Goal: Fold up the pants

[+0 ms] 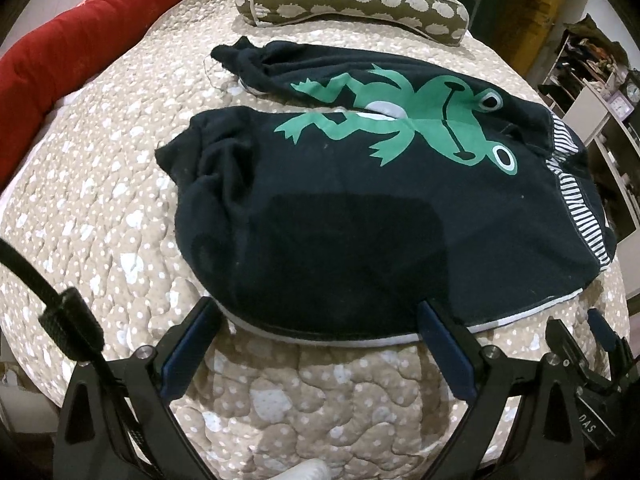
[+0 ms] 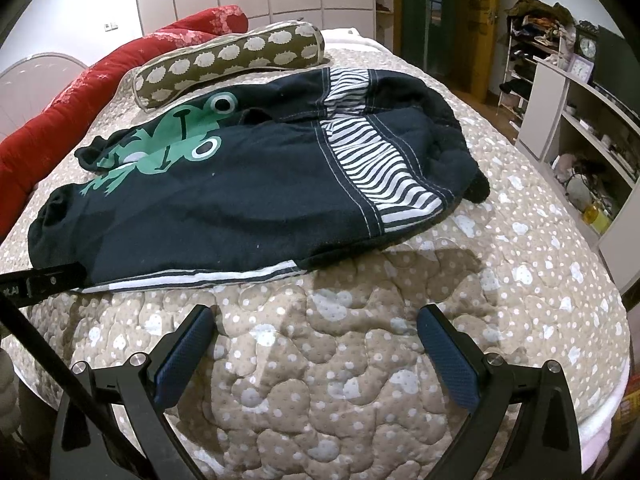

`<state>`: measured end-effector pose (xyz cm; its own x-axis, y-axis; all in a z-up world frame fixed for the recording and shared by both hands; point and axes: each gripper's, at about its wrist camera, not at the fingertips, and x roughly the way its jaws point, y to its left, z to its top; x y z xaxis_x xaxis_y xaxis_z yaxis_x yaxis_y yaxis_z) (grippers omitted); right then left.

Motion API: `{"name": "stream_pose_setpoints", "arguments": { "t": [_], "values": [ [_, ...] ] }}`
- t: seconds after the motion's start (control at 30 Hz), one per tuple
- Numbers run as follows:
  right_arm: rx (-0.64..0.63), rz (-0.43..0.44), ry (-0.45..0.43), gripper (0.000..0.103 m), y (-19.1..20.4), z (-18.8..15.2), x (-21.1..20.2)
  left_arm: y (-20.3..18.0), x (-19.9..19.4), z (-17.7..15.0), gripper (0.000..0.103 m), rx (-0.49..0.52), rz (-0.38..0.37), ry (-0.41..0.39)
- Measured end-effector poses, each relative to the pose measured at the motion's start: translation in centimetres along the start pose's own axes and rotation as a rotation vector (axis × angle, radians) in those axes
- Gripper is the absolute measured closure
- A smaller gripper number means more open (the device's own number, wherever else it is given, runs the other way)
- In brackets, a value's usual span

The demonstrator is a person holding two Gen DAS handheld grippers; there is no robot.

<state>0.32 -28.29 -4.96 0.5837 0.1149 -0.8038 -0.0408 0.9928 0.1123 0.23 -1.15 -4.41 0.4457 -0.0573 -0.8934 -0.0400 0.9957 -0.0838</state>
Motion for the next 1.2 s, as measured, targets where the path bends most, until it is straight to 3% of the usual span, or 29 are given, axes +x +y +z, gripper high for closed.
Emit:
{"name": "stream_pose_setpoints", "arguments": {
  "t": [1.2],
  "values": [
    [-0.004,-0.015,0.001,0.001,0.17,-0.01,0.05,-0.13,0.54,-0.39,0.0,0.049,-0.016,0.005]
  ]
}}
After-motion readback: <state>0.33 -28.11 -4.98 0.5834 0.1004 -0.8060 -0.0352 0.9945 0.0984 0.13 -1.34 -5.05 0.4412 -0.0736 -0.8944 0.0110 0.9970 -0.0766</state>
